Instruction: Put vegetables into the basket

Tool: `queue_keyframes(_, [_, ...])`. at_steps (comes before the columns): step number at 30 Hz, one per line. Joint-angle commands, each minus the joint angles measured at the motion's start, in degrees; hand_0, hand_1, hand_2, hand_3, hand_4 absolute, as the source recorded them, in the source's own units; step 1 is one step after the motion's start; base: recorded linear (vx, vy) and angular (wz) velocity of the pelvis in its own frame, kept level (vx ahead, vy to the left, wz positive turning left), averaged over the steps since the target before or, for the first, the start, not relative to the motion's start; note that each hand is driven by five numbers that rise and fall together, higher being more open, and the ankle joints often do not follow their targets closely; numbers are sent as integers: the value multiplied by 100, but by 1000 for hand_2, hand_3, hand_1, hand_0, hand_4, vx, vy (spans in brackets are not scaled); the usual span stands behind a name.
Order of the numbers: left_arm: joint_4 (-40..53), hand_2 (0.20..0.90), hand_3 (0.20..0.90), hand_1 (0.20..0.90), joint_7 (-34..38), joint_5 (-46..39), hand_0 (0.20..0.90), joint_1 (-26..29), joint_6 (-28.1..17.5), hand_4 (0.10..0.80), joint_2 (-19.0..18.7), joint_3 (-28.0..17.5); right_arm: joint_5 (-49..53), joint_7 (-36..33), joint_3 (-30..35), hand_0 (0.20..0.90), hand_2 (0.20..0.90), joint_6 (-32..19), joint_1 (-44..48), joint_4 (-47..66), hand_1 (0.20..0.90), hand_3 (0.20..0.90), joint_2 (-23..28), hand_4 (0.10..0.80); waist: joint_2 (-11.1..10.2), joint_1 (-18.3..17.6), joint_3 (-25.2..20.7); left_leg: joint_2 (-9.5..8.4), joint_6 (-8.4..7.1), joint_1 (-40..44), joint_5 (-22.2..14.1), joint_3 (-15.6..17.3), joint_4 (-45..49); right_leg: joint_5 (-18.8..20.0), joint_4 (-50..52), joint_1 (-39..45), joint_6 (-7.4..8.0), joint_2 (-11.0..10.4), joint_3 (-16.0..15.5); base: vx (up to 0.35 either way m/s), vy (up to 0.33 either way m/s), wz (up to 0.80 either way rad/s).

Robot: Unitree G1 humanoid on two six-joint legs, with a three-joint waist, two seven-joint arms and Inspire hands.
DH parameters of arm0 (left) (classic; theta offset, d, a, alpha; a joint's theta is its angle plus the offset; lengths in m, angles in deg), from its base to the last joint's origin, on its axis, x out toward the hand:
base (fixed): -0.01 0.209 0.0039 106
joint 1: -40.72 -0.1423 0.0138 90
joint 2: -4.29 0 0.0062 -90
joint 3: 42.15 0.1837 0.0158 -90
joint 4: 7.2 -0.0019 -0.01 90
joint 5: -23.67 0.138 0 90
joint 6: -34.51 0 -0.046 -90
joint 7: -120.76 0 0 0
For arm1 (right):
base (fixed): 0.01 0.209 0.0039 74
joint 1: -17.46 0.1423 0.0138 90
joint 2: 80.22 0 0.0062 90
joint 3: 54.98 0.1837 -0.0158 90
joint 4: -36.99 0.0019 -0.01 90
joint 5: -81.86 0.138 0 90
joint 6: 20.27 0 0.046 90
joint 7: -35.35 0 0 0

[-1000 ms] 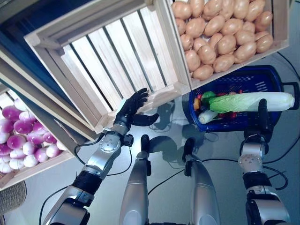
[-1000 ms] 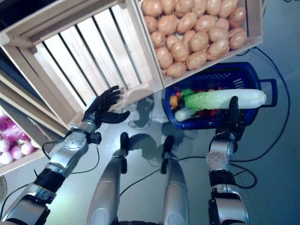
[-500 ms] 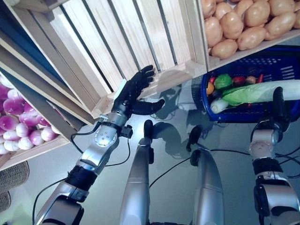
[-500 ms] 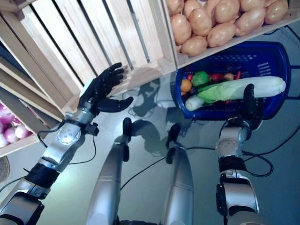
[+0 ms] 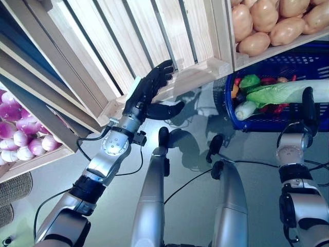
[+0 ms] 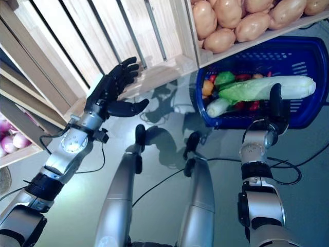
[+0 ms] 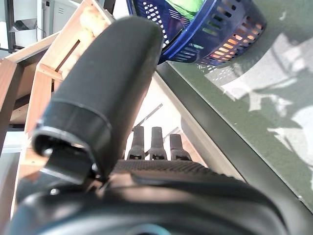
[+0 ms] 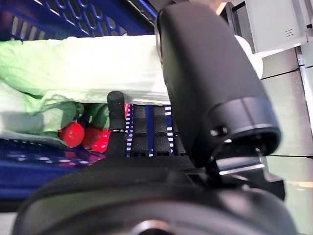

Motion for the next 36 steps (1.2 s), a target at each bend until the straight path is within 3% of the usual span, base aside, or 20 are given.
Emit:
queue_keyframes(1, [506, 900, 900, 900, 15, 278, 900, 217, -611, 800, 147, 43, 330, 549, -59, 300, 300, -356, 1, 341, 300, 300, 501, 400, 371, -28, -6, -229, 32, -38, -192, -81, 73, 328, 90, 160, 102, 16, -139, 0, 0, 0])
queue_keyframes(2, [508, 900, 900, 900, 9, 271, 900, 233, -609, 800, 142, 52, 347, 599, -64, 300, 300, -312, 8, 360, 300, 300, 481, 400, 370, -31, -6, -229, 26, -38, -194, -78, 74, 337, 82, 154, 107, 12, -140, 0, 0, 0])
queue_keyframes(5, [496, 900, 900, 900, 66, 338, 900, 278, -642, 800, 168, 70, 250, 619, -85, 900, 900, -267, 49, 356, 900, 900, 411, 800, 369, -33, -6, -221, 20, 0, -207, -64, 60, 346, 35, 184, 106, 9, -148, 8, 22, 0])
queue_keyframes(10, [450, 900, 900, 900, 151, 495, 900, 356, -659, 800, 107, 107, 82, 543, -150, 900, 900, -211, 106, 299, 900, 900, 432, 800, 381, -34, -6, -232, 31, 56, -210, -52, 36, 341, 4, 236, 98, 32, -146, 0, 0, 0])
queue_keyframes(16, [603, 900, 900, 900, 140, 381, 900, 350, -608, 800, 60, 75, -2589, -1124, -412, 900, 900, 141, 185, 233, 900, 900, 777, 800, 387, -31, -6, -198, 16, 188, -190, -8, -29, 380, -107, 370, 116, 22, -182, 2, 5, 0])
queue_keyframes(22, [603, 900, 900, 900, 55, 332, 900, 225, -677, 800, 18, 27, -2597, -1744, -387, 900, 900, 103, 138, 132, 900, 900, 887, 800, 323, -39, -6, -174, 15, 571, -193, 26, -240, 416, -447, 769, 116, 83, -237, 0, 0, 0])
queue_keyframes(36, [607, 900, 900, 900, -652, -745, 900, -207, -246, 800, 181, 15, -2517, -1383, -342, 900, 900, -343, -604, 721, 900, 900, 345, 800, 50, -97, -6, -210, 25, 2384, 13, 186, -1434, 631, -1756, 2607, 195, 200, -426, 7, 38, -4])
